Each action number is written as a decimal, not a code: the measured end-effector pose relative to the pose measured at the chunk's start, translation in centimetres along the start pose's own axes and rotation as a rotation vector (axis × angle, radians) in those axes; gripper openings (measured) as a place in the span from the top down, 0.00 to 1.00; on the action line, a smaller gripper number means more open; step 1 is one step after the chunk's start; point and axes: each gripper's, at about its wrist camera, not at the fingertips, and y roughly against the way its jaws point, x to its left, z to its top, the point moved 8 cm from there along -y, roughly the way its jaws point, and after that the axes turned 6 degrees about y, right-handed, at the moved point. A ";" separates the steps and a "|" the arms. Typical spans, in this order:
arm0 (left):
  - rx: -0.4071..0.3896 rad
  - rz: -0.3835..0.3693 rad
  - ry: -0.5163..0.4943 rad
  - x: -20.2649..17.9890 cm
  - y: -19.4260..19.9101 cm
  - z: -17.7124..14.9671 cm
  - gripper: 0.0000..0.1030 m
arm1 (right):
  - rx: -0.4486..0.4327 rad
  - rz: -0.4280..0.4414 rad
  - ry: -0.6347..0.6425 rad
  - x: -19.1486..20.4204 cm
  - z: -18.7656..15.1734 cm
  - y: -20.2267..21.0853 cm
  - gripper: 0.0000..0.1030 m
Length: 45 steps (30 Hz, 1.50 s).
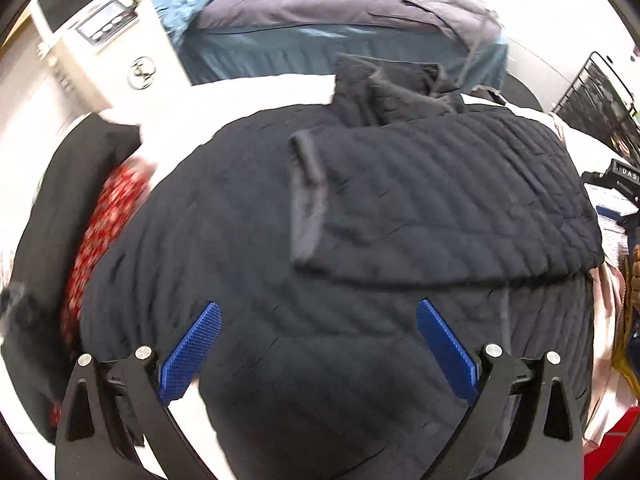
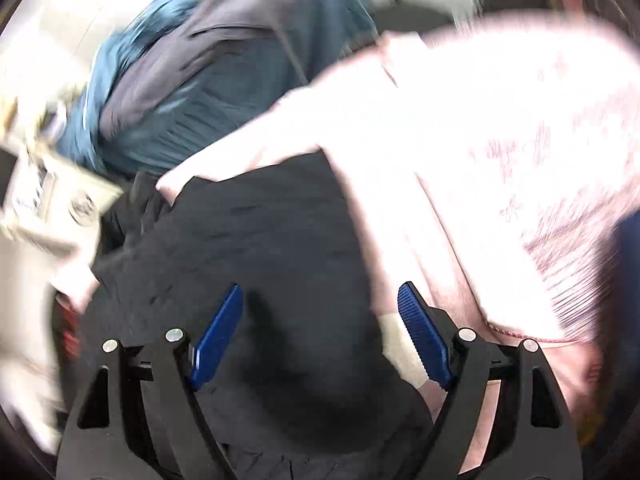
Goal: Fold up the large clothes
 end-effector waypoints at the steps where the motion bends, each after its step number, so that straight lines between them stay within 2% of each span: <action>1: 0.004 0.002 -0.011 -0.5 -0.4 0.6 0.06 | 0.035 0.055 -0.043 -0.8 -0.1 -0.8 0.23; 2: 0.007 0.004 -0.017 -0.8 -0.6 0.8 0.06 | 0.055 0.134 -0.080 -1.4 -0.2 -1.7 0.23; 4: 0.020 0.010 -0.027 -1.1 -1.3 1.3 0.06 | 0.063 0.228 -0.093 -1.2 -0.3 -2.6 0.23; 6: 0.028 0.011 -0.026 -1.4 -1.2 1.0 0.06 | 0.089 0.295 -0.095 -0.4 -1.0 -3.6 0.31; 8: 0.040 0.014 -0.024 -1.6 -1.7 1.5 0.06 | 0.118 0.321 -0.088 0.5 -1.5 -4.2 0.64; 10: 0.051 0.019 -0.021 -1.7 -2.3 2.1 0.06 | 0.096 0.268 -0.030 0.9 -1.6 -3.3 0.83; 11: 0.052 0.020 -0.020 -1.6 -2.3 2.1 0.06 | 0.073 0.235 -0.015 0.6 -1.2 -2.5 0.86; 12: 0.053 0.020 -0.019 -1.6 -2.6 2.3 0.06 | 0.021 0.159 -0.011 -0.1 -0.9 -1.1 0.90; 14: 0.053 0.021 -0.021 -1.8 -2.8 2.7 0.06 | -0.048 0.056 -0.052 -1.9 -0.6 1.2 0.91; 16: 0.054 0.019 -0.021 -2.2 -3.2 3.1 0.06 | -0.035 0.005 -0.035 -2.2 -0.6 1.0 0.91; 18: 0.061 0.007 -0.023 -2.8 -3.6 3.4 0.06 | -0.017 -0.009 0.016 -1.6 -0.7 0.6 0.88; 21: 0.046 0.000 -0.054 -3.9 -3.6 3.9 0.06 | 0.006 -0.030 0.020 -1.2 -0.6 0.8 0.72; 22: 0.032 0.005 -0.069 -4.3 -3.5 4.2 0.06 | 0.001 -0.054 0.027 -1.1 -0.5 1.3 0.60; 23: 0.023 0.010 -0.077 -4.4 -3.5 4.3 0.06 | -0.030 -0.103 0.041 -1.1 -0.3 2.1 0.41; 24: 0.014 0.018 -0.084 -4.5 -3.5 4.6 0.06 | -0.067 -0.191 0.063 -1.5 -0.2 3.3 0.32; 25: 0.002 0.026 -0.084 -4.4 -3.4 4.9 0.06 | -0.110 -0.277 0.085 -2.1 0.2 4.1 0.27; 27: -0.020 0.024 -0.062 -4.4 -3.1 5.6 0.06 | -0.208 -0.354 0.145 -1.4 0.4 6.6 0.27; 30: -0.023 -0.019 -0.053 -5.5 -3.3 6.4 0.06 | -0.248 -0.328 0.295 2.3 -0.4 7.2 0.27; 33: -0.004 -0.015 -0.115 -7.4 -4.3 6.4 0.06 | -0.141 -0.249 0.506 6.7 -3.1 4.2 0.27; 37: 0.035 0.033 -0.201 -8.5 -6.5 5.3 0.06 | -0.003 -0.214 0.599 10.0 -6.4 -0.6 0.26; 39: 0.079 0.055 -0.211 -7.9 -8.0 4.5 0.05 | 0.054 -0.236 0.619 10.2 -7.8 -2.5 0.26; 41: 0.143 0.042 -0.168 -6.6 -10.0 3.7 0.05 | 0.064 -0.299 0.656 10.3 -8.5 -3.8 0.26; 42: 0.181 0.007 -0.119 -5.8 -11.0 3.3 0.05 | 0.068 -0.313 0.666 10.2 -8.9 -4.2 0.26; 45: 0.221 -0.047 -0.057 -4.8 -12.6 2.9 0.05 | 0.102 -0.358 0.686 10.4 -9.1 -5.2 0.24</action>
